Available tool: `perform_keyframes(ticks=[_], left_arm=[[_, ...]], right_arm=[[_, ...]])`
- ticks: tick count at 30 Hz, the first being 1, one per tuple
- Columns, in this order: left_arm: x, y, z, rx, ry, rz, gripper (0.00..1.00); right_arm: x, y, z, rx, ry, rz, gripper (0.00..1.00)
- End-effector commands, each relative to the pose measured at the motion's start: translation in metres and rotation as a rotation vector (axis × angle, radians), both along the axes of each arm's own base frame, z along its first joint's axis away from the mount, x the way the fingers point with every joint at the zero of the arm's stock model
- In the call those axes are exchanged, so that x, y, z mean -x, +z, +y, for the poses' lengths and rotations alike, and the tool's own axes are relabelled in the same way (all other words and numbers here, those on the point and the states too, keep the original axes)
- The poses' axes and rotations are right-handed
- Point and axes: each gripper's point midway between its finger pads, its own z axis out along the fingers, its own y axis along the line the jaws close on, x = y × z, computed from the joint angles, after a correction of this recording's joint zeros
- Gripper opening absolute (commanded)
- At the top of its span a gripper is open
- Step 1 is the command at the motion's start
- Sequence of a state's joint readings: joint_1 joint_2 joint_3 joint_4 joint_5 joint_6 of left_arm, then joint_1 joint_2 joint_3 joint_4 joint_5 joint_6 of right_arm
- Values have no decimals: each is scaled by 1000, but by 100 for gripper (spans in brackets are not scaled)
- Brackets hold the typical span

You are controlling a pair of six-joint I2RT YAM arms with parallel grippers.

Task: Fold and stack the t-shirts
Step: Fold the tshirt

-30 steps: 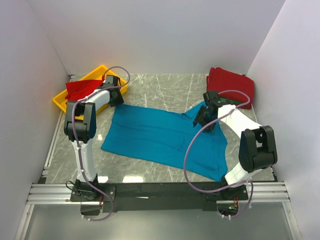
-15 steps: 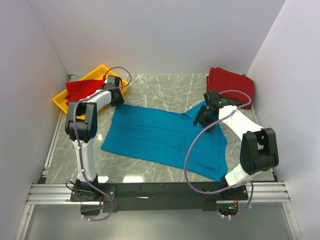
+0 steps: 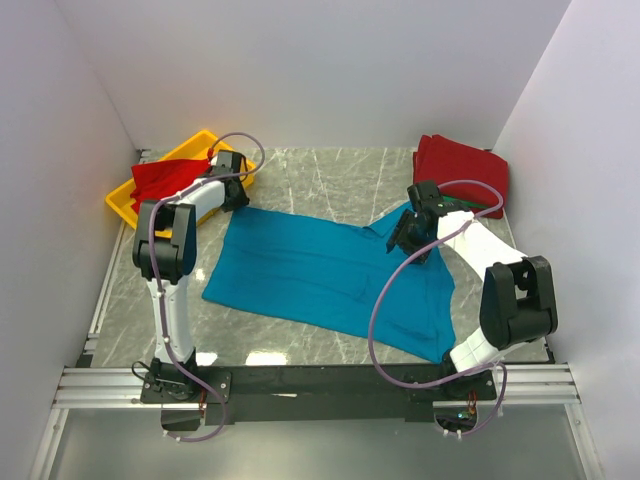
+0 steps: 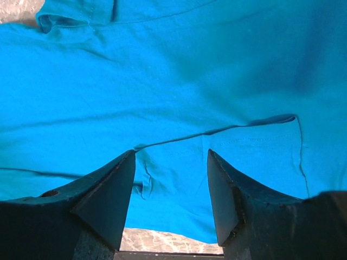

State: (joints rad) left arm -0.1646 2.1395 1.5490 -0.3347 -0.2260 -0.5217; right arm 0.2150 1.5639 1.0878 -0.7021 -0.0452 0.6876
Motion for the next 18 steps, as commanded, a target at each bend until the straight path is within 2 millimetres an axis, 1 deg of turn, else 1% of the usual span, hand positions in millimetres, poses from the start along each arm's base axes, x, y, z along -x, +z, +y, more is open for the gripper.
perform_keyframes(ticks=[1, 5, 8, 9, 13, 14, 15, 16, 18], left_arm=[[-9, -1, 5, -10, 35, -13, 35], [-11, 0, 5, -11, 38, -19, 34], [-13, 0, 4, -9, 35, -22, 25], [-13, -2, 4, -9, 33, -15, 22], [-15, -4, 2, -5, 24, -15, 16], [-15, -3, 1, -2, 20, -15, 15], [-16, -2, 1, -1, 16, -19, 11], [-16, -2, 0, 0, 11, -20, 9], [-16, -1, -2, 4, 0, -21, 6]], right_arm=[[-16, 14, -4, 7, -23, -59, 62], [-20, 16, -5, 7, -25, -61, 62], [-22, 16, -7, 9, -25, -61, 62], [-22, 16, -6, 7, -25, -61, 62], [-25, 15, -7, 7, -29, -63, 62], [-27, 16, -8, 9, -30, -66, 62], [-28, 14, -10, 13, -34, -62, 62], [-33, 17, -11, 19, -37, -73, 62], [-39, 15, -15, 27, -50, -69, 62]])
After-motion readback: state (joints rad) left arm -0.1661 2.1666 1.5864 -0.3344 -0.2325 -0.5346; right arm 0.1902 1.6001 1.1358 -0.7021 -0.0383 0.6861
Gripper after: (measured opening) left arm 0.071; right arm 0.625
